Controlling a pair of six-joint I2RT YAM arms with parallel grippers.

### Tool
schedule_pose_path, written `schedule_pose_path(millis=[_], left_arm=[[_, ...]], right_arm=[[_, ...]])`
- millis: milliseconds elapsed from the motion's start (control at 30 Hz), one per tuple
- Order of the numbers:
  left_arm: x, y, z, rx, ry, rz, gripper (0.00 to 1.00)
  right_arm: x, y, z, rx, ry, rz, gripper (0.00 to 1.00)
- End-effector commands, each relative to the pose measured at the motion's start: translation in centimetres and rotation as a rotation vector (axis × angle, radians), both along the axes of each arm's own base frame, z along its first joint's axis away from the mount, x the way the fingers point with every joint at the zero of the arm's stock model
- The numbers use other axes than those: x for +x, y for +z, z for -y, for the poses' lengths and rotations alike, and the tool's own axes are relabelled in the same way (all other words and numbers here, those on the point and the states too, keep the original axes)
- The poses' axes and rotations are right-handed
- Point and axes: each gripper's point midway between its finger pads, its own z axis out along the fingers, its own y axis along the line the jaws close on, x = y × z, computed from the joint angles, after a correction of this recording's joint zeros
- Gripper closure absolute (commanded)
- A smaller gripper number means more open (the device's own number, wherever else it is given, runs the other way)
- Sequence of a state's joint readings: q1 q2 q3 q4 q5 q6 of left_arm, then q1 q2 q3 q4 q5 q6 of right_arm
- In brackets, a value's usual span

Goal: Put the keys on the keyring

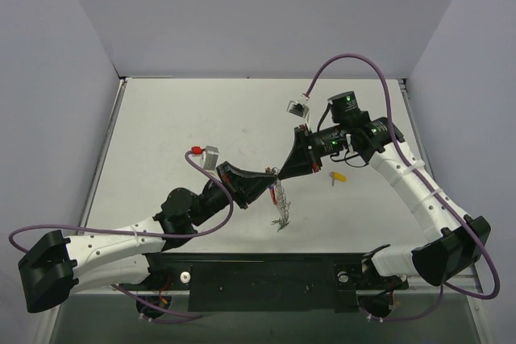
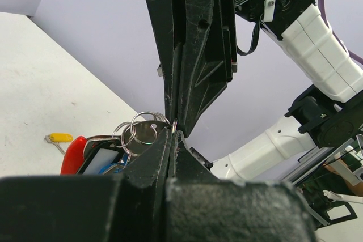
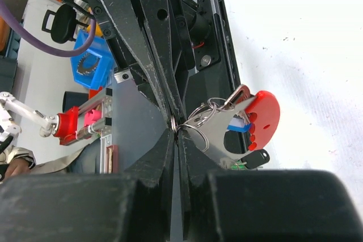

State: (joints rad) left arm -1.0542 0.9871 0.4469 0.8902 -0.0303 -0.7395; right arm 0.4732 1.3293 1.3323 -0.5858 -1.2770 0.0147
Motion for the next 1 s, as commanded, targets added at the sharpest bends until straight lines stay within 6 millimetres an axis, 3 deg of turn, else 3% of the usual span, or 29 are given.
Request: schedule_pose_path(millis=[0, 300, 367, 433, 500, 567, 600, 633, 667, 700, 733, 833, 967], left_arm=[[-0.4, 3.0, -0.9, -0.094, 0.008, 0.054, 1.00], [0.0, 1.9, -0.3, -0.050, 0.003, 0.026, 0.99], [0.0, 1.5, -0.2, -0.036, 0.002, 0.020, 0.90], [-0.1, 1.2, -0.1, -0.011, -0.013, 0.023, 0.71], [-0.2, 0.8, 0.1, 0.028, -0.028, 0.030, 0.58], [-0.3, 0.7, -0.4, 0.066, -0.026, 0.046, 0.52], [-0.2, -0.1, -0.4, 0.115, -0.024, 0.046, 0.50], [-0.3, 0.7, -0.9, 0.115, -0.018, 0.069, 0.48], [-0.2, -0.3, -1.1, 0.169, -0.007, 0.073, 0.47], [-0.3, 0.4, -1.7, 0.170, 0.002, 0.094, 0.45], [-0.2, -0.4, -2.0, 0.216, 0.012, 0.103, 0.44], [-0.3, -0.2, -3.3, 0.251, 0.034, 0.150, 0.38], [-1.1, -0.5, -3.2, 0.281, -0.008, 0.229, 0.37]], right_arm=[[-1.5, 1.2, 0.1, 0.055, 0.050, 0.012, 1.00], [-0.8, 0.5, 0.1, 0.032, 0.022, 0.022, 1.00], [-0.3, 0.0, 0.2, 0.012, -0.003, 0.031, 1.00], [0.1, -0.3, 0.4, -0.001, -0.021, 0.035, 1.00], [0.5, -0.4, 0.6, -0.010, -0.038, 0.038, 1.00], [0.8, -1.0, 1.0, -0.027, -0.036, 0.090, 1.00], [0.7, -1.3, 1.3, -0.051, -0.039, 0.099, 1.00], [0.7, -1.8, 1.6, -0.065, -0.023, 0.132, 1.00], [0.5, -2.2, 2.1, -0.108, -0.022, 0.142, 1.00], [0.6, -2.6, 2.5, -0.130, -0.002, 0.192, 1.00], [0.3, -2.9, 3.0, -0.170, 0.005, 0.178, 1.00], [0.2, -3.4, 4.1, -0.234, 0.066, 0.290, 1.00], [-0.3, -3.6, 5.0, -0.279, 0.142, 0.383, 1.00]])
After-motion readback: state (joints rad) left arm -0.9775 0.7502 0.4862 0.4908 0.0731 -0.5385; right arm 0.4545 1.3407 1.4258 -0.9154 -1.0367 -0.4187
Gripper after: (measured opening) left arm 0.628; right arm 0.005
